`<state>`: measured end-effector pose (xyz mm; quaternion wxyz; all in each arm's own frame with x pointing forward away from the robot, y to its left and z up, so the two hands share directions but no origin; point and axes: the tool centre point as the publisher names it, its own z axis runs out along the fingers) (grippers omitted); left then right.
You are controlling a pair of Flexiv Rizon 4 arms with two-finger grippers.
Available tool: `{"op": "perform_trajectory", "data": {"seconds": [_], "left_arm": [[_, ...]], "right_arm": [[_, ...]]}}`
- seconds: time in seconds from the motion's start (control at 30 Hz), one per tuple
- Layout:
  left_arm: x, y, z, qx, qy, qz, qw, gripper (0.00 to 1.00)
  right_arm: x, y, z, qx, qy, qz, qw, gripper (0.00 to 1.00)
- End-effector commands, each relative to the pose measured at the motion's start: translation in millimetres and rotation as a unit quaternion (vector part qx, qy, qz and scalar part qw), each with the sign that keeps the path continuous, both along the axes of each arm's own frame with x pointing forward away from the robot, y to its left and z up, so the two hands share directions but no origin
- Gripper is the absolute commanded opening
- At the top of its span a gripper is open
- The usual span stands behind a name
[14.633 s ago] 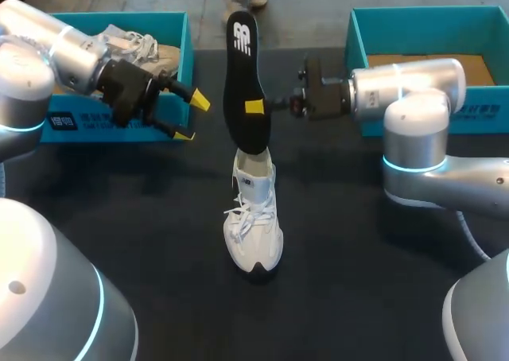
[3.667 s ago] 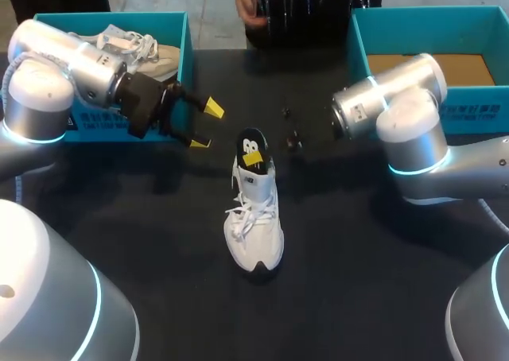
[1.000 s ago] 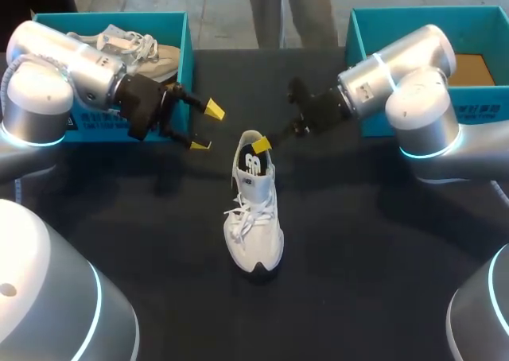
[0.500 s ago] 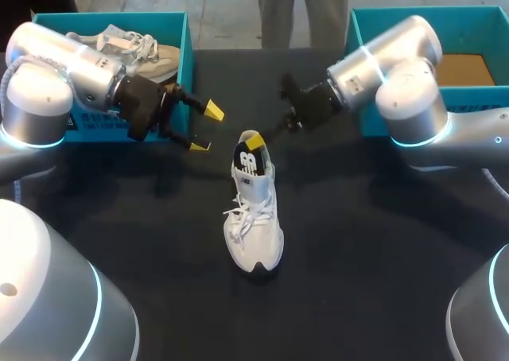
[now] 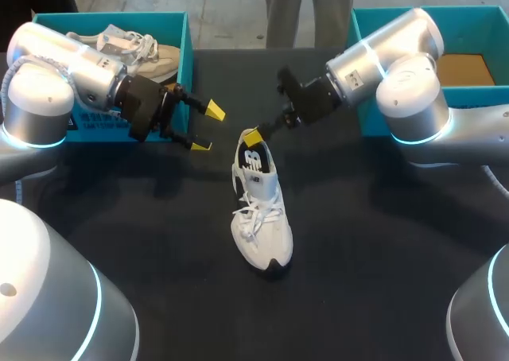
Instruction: Take the shoe out of the shoebox, open the shoe tongue, remove and reinsert the insole, then place the shoe into the shoebox
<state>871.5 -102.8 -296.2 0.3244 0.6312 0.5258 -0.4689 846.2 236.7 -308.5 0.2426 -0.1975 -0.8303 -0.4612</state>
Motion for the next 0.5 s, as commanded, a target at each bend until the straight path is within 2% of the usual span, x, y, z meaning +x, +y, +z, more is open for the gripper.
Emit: {"op": "perform_trajectory", "data": {"seconds": [0.03, 0.27, 0.4, 0.47, 0.5], "left_arm": [[0.1, -0.4, -1.5, -0.002, 0.000, -0.001, 1.000, 1.00], [0.5, 0.1, -0.3, -0.002, -0.001, -0.003, 1.000, 1.00], [0.4, 2.2, 4.4, 0.002, -0.002, -0.007, 1.000, 1.00], [0.6, 2.9, 6.2, 0.006, -0.002, -0.009, 1.000, 1.00], [0.7, 3.4, 7.5, 0.008, -0.002, -0.010, 1.000, 1.00]], "right_arm": [[-6.7, -1.6, 11.6, -0.007, -0.011, -0.010, 1.000, 0.27], [1.6, -0.7, 20.7, -0.005, -0.027, -0.018, 0.999, 0.29], [7.3, -1.5, 25.7, 0.022, -0.039, -0.045, 0.998, 0.28], [7.6, -1.3, 26.5, 0.031, -0.035, -0.061, 0.997, 0.21], [7.2, -0.9, 26.4, 0.036, -0.033, -0.073, 0.996, 0.12]]}}
